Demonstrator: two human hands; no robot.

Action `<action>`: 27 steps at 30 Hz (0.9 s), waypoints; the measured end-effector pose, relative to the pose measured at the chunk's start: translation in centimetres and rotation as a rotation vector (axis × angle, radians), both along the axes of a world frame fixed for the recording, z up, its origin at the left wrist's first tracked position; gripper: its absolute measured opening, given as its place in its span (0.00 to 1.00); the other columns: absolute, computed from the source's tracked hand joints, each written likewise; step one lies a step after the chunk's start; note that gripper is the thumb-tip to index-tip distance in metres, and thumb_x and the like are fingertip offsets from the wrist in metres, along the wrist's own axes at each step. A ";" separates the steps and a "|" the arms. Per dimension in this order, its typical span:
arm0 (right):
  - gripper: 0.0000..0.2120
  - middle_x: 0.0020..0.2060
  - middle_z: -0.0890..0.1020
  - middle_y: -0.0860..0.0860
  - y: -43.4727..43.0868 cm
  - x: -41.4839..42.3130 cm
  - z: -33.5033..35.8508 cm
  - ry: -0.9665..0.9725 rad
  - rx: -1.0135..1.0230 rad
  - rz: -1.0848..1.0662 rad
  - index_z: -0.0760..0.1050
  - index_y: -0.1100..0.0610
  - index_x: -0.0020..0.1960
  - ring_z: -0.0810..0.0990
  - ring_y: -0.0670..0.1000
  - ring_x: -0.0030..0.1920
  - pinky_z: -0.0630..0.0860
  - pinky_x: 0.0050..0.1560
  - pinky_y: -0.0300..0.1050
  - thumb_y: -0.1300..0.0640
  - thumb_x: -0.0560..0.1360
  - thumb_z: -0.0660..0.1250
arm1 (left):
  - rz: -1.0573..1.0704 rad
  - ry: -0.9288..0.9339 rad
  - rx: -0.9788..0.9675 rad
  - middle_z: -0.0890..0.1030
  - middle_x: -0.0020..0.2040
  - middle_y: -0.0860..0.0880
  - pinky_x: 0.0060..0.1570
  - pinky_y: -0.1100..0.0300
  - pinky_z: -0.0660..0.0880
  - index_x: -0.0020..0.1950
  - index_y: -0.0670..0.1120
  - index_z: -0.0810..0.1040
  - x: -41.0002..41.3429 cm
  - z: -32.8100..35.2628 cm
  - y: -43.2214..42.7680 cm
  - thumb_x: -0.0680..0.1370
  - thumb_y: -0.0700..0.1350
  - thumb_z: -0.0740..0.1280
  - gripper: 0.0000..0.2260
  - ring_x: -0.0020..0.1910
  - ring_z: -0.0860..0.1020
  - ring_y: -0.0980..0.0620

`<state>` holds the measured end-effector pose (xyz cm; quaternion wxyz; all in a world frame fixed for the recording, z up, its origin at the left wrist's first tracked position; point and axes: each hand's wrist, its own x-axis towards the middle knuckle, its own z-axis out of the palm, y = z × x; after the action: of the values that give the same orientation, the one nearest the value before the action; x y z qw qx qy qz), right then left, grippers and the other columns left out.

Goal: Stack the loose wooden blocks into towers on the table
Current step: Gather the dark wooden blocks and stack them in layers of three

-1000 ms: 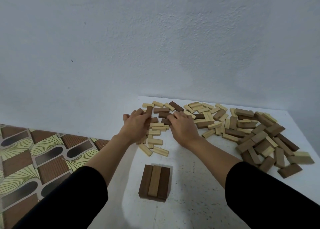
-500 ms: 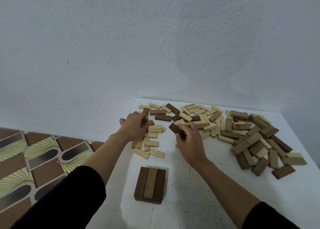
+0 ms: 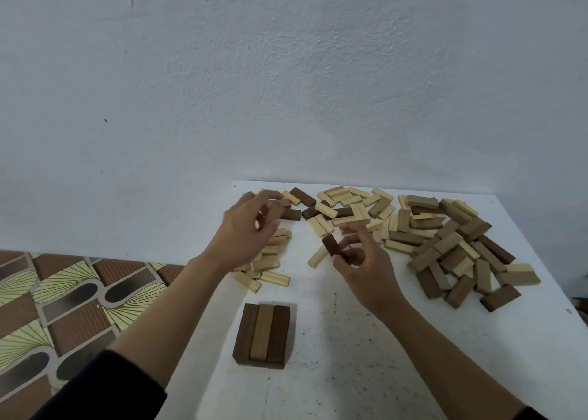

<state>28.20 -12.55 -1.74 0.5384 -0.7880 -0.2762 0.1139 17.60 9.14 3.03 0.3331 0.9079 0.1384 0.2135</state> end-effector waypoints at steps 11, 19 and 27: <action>0.18 0.50 0.78 0.47 -6.7 -1.1 -0.1 -0.101 -0.417 0.099 0.75 0.46 0.63 0.80 0.46 0.45 0.80 0.44 0.35 0.54 0.75 0.74 | -0.293 0.533 -0.001 0.81 0.46 0.56 0.42 0.62 0.77 0.50 0.51 0.76 0.3 -0.1 -9.7 0.70 0.53 0.79 0.16 0.40 0.78 0.59; 0.18 0.49 0.73 0.44 -5.8 -1.6 0.4 -0.318 -0.653 0.159 0.72 0.46 0.63 0.74 0.46 0.48 0.72 0.45 0.37 0.45 0.76 0.69 | -0.348 0.664 0.221 0.82 0.48 0.54 0.48 0.53 0.79 0.47 0.53 0.75 2.3 -1.5 -8.7 0.74 0.58 0.75 0.13 0.46 0.79 0.53; 0.08 0.42 0.75 0.43 -3.5 0.7 0.3 -0.366 -0.569 0.121 0.76 0.47 0.54 0.73 0.43 0.41 0.68 0.39 0.38 0.45 0.80 0.64 | -0.176 0.436 0.085 0.80 0.45 0.57 0.46 0.60 0.77 0.47 0.52 0.80 1.6 -1.1 -4.7 0.78 0.52 0.71 0.05 0.43 0.78 0.59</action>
<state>28.87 -16.07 -1.47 0.2309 -0.8960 -0.3718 0.0747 19.16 4.45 1.89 0.2742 0.9543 0.1184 -0.0119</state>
